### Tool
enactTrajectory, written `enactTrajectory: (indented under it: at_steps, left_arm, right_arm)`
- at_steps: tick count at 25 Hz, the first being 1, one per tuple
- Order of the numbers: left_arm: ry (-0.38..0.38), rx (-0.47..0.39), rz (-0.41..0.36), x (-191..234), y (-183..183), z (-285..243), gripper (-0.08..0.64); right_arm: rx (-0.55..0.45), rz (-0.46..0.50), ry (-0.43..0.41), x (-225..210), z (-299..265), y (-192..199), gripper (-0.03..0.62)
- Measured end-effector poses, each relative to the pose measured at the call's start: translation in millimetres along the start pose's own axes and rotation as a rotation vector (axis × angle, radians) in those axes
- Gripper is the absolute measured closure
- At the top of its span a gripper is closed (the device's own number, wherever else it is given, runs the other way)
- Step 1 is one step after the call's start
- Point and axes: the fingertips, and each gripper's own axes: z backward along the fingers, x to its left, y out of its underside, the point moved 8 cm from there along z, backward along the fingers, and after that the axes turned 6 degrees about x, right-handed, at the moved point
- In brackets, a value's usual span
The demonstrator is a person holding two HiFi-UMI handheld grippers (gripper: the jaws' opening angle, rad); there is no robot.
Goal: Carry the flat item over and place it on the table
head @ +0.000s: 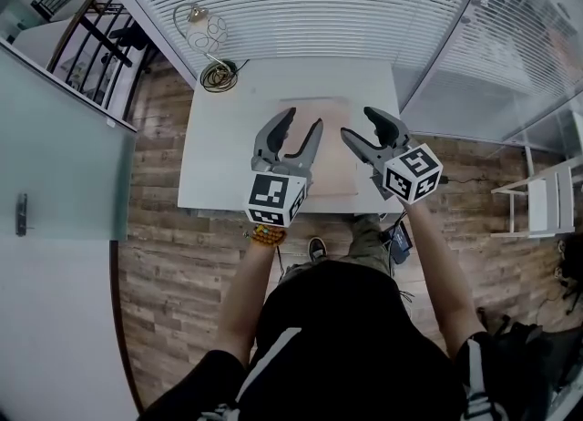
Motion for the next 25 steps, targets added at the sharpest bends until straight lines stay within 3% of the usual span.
enactTrajectory:
  at_steps: [12,18,22,25]
  left_arm:
    - [-0.025,-0.103,-0.062,-8.1,-39.4,13.2,0.372]
    - [-0.074,-0.143,-0.079,-9.8,-48.3,19.1,0.427]
    - [-0.105,-0.151,-0.073,-12.0,-50.6,25.4,0.462]
    - [-0.118,-0.152,-0.085,-9.7,-48.5,26.8,0.483]
  right_arm:
    - [-0.157,0.136,0.045,22.5,20.4,-60.5,0.298]
    - [-0.191,0.187,0.058,26.5,25.3,-74.4,0.302]
    - [-0.22,0.226,0.074,31.5,31.0,-75.9,0.37]
    - [-0.23,0.246,0.085,32.8,33.2,-75.7,0.378]
